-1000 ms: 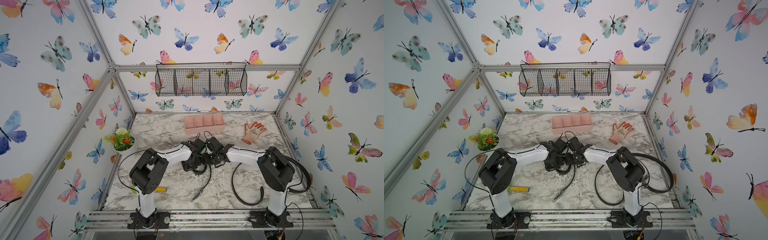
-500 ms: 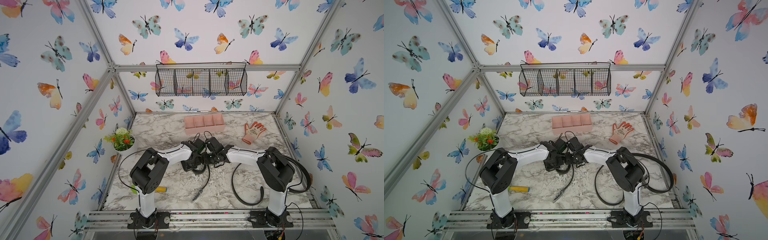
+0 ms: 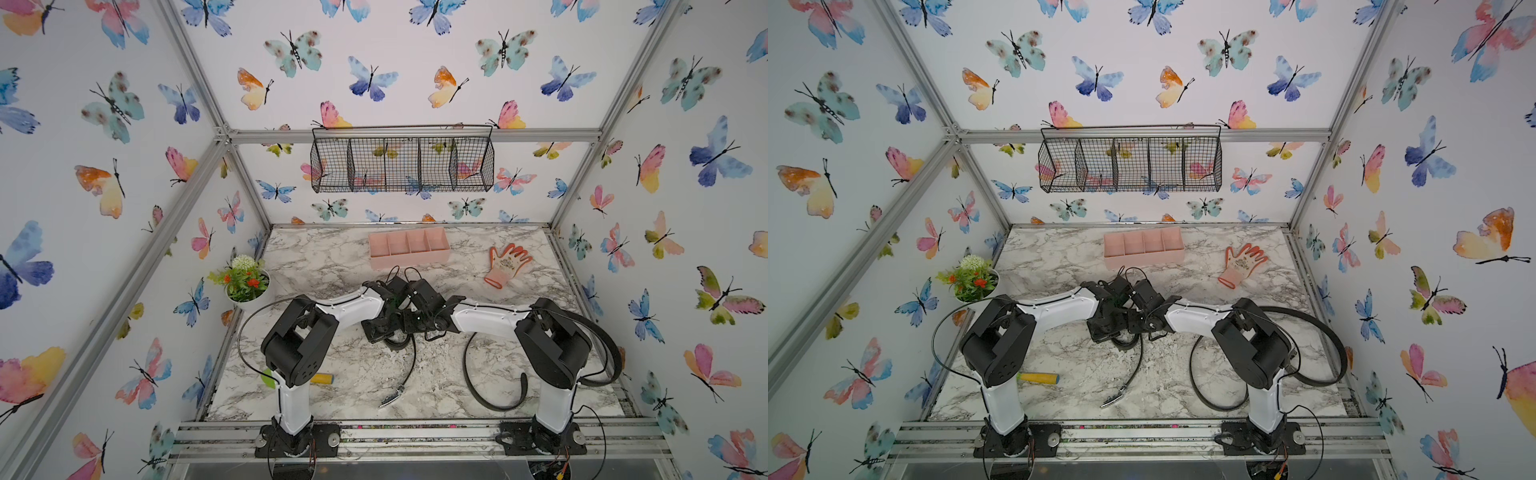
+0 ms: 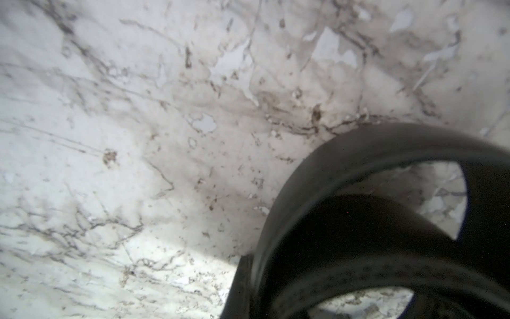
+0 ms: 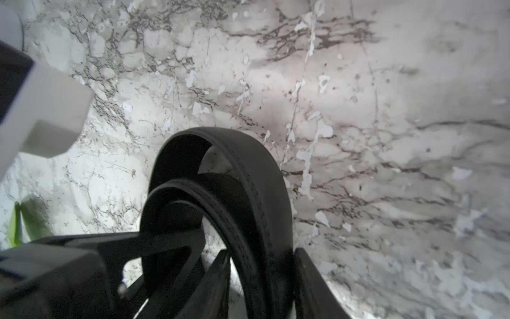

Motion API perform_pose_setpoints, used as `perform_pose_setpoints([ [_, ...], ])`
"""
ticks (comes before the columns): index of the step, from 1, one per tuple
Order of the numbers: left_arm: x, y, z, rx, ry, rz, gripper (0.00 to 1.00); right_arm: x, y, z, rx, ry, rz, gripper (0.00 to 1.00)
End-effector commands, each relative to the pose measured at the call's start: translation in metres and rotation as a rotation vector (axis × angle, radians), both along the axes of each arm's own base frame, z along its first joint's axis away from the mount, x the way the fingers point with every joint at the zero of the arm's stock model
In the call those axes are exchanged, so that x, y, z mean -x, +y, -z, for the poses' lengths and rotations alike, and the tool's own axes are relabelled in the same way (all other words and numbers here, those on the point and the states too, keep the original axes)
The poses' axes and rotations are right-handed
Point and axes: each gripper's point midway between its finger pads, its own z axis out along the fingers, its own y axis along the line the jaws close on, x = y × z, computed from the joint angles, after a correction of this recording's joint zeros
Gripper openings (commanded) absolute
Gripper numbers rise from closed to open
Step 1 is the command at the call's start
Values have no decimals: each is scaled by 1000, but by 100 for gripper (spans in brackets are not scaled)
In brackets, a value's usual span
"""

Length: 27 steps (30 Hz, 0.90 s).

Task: Place the belts into the storage roll
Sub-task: Pick up the belt from the center of the board.

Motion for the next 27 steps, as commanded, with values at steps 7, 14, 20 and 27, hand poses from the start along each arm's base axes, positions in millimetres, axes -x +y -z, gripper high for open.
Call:
perform_pose_setpoints([
  [7,15,-11,20,52,8,40,0,45,-15,45,143,117,-80,7],
  [14,12,-27,-21,285,-171,144,7,30,-23,30,157,40,-78,3],
  [20,11,-14,-63,365,-302,198,41,23,-25,18,139,1,-93,3],
  [27,14,10,-113,559,-471,191,90,19,-22,14,131,-44,-139,3],
])
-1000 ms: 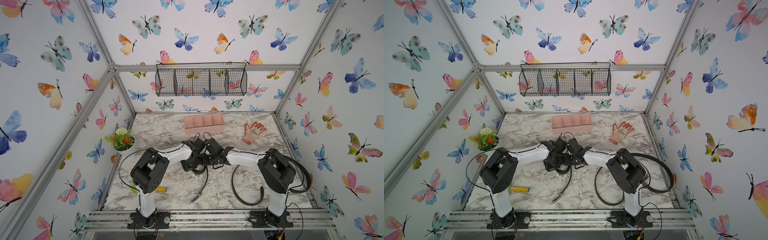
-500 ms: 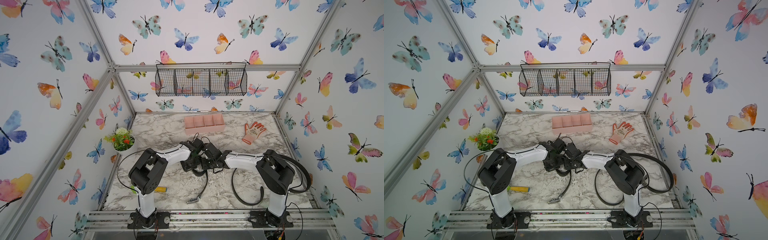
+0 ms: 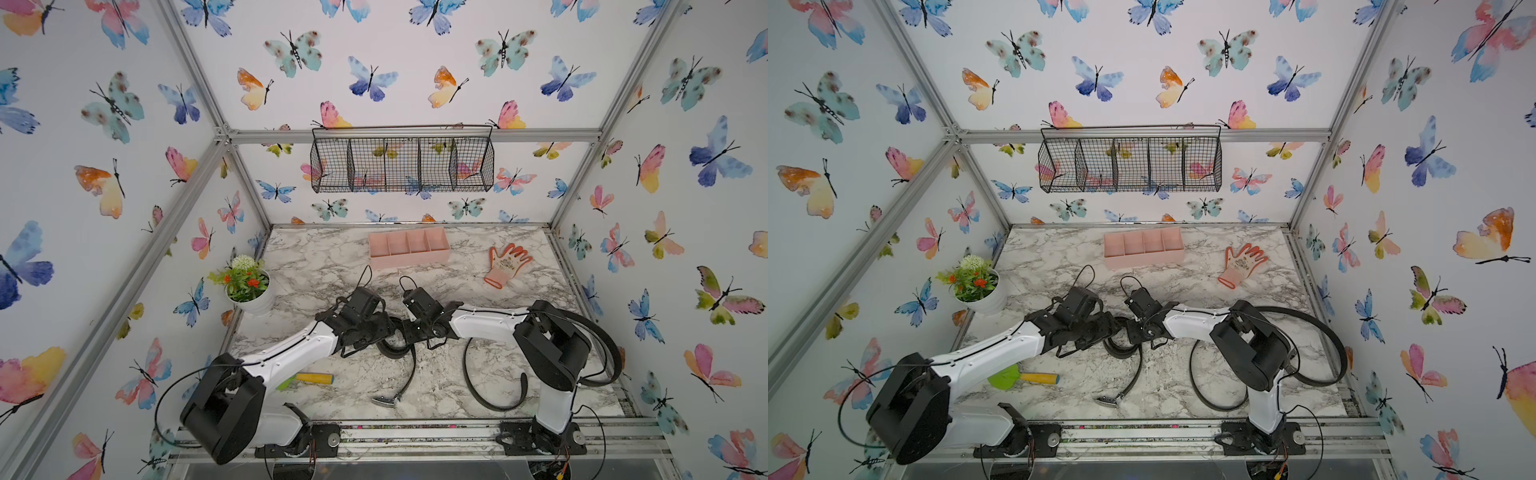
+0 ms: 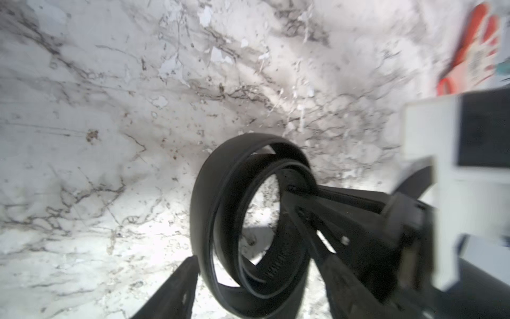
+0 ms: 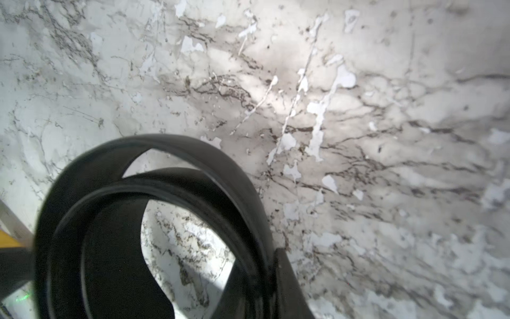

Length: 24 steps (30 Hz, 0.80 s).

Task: Place the belts into the storage roll
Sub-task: Pick up the belt from the center of the board.

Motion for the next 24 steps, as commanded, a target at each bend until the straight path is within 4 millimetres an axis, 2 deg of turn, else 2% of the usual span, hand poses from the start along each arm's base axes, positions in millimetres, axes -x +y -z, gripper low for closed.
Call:
perform_pose_setpoints([
  [1,-2,7,-32,121,-114,51,94,3,-11,1,39,-17,-37,3],
  [3,-1,19,-35,128,-124,64,100,-1,-10,-6,31,-58,-62,4],
  [6,0,33,-34,149,-114,109,98,-7,-6,-21,21,-142,-143,3],
  [9,5,37,-30,216,-50,195,98,-12,-1,-39,6,-235,-235,3],
  [12,10,26,-33,255,-42,312,98,-13,1,-59,0,-331,-326,4],
  [17,13,11,-60,323,-135,437,99,-10,0,-89,0,-500,-470,3],
  [20,13,7,-75,343,-181,487,99,-8,-3,-97,34,-545,-546,3],
  [24,15,-2,-82,389,-185,551,96,-7,-3,-105,46,-598,-607,3],
])
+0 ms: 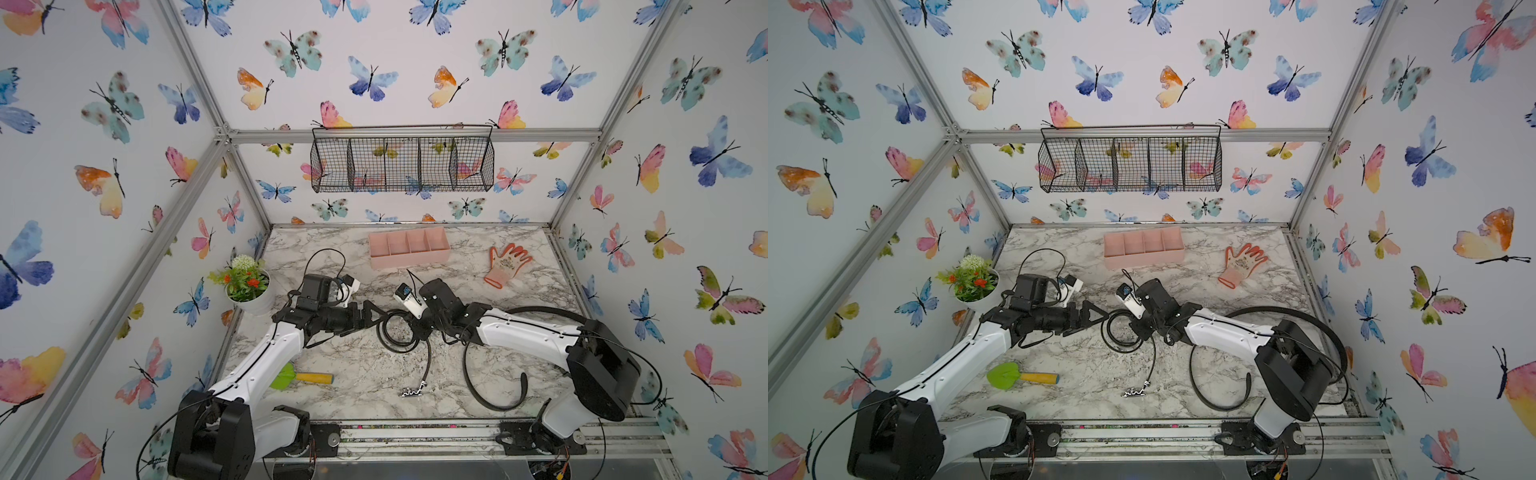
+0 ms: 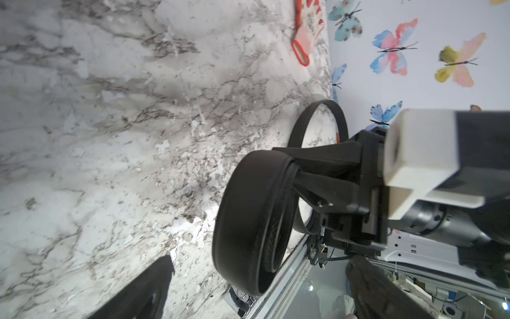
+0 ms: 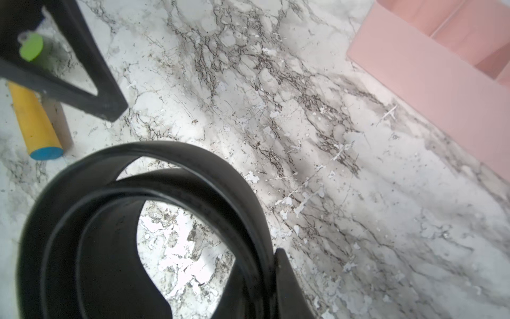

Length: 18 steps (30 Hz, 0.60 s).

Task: Place the belts into the storage roll
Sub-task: Pick up the belt from the center of the board.

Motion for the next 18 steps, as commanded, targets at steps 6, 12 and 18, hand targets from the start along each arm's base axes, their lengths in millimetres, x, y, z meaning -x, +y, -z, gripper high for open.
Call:
perform_pose_setpoints([
  [6,21,-26,-6,43,-5,222,87,7,2,-24,7,-134,-164,3],
  [12,20,-30,4,16,13,242,85,18,4,-32,-10,-150,-246,3],
  [18,24,-44,8,2,15,279,80,27,5,-38,-32,-157,-294,3],
])
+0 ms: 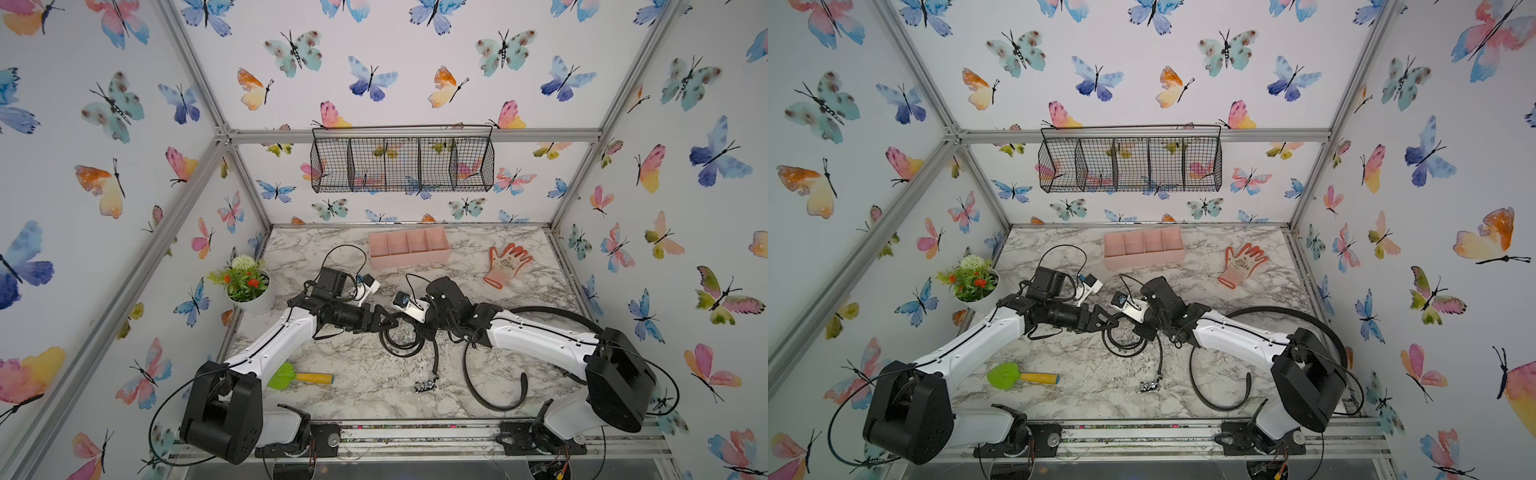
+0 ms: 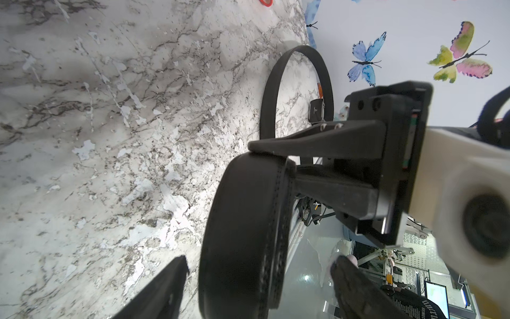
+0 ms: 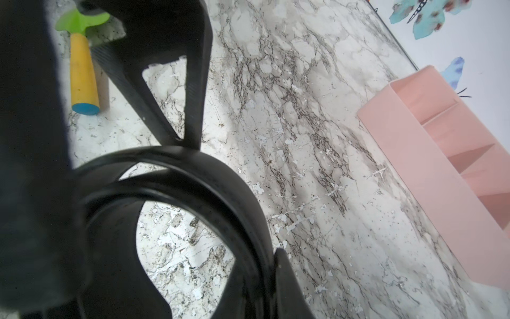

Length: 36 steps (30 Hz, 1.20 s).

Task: Place the belts into the storage roll
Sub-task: Pick up the belt from the center of the board, then roll the belt.

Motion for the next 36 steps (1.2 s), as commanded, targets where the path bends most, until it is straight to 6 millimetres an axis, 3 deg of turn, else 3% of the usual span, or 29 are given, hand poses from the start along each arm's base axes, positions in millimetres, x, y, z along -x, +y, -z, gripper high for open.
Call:
perform_pose_setpoints([
  [1,2,-9,-2,6,-13,39,78,10,1,-13,-38,-9,-62,3],
  [9,3,-23,2,4,0,81,67,22,3,-14,-67,12,-118,3],
  [14,7,-33,5,3,13,117,44,22,2,-12,-68,12,-110,3],
  [17,8,-34,6,-1,17,127,34,20,0,-13,-66,5,-95,4],
  [31,8,-30,4,-46,1,127,21,7,-4,-9,-54,21,-1,3],
  [34,5,-25,5,-92,-21,114,18,-3,-9,-9,-66,62,68,10],
  [36,3,-22,4,-120,-41,107,17,-8,-13,-10,-87,86,100,24],
])
